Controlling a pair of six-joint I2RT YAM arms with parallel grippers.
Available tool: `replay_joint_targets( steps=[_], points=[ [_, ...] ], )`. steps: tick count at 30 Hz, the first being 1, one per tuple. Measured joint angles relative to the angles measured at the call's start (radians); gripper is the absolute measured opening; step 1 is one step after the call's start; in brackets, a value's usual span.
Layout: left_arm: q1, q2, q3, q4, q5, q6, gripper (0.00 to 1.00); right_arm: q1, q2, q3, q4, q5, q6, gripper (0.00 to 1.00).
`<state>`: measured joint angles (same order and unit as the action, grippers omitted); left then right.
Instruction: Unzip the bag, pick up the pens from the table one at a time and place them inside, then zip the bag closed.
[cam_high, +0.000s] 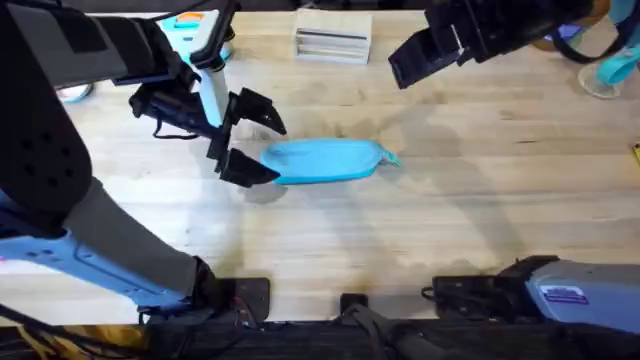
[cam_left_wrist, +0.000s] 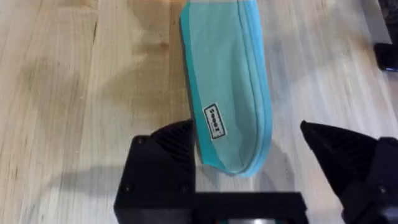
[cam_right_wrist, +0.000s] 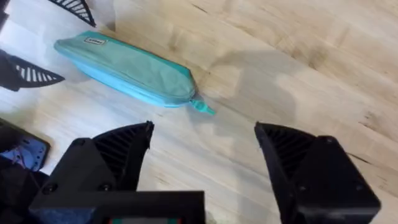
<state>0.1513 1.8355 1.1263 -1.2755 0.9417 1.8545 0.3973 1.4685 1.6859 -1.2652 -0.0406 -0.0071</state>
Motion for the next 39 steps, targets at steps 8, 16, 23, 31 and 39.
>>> replay_joint_targets(
  steps=[8,16,23,31,39],
  points=[
    [0.000,0.000,0.005,-0.105,-0.084,0.000,0.995,0.000,-0.002,0.000,0.004,0.059,0.000,0.998],
    [0.000,-0.018,0.208,-0.285,-0.161,-0.003,0.997,0.003,-0.128,0.000,0.015,0.179,-0.053,0.997],
    [0.000,-0.323,0.354,-0.296,-0.254,-0.270,0.995,-0.055,-0.231,-0.010,-0.117,0.205,-0.045,0.999],
    [0.000,-0.562,0.355,-0.301,-0.397,-0.602,0.995,-0.055,-0.295,-0.114,-0.095,0.206,0.005,0.998],
    [0.000,-0.697,0.355,-0.307,-0.470,-0.796,0.994,-0.055,-0.363,-0.296,0.048,0.205,0.094,0.999]
  ],
)
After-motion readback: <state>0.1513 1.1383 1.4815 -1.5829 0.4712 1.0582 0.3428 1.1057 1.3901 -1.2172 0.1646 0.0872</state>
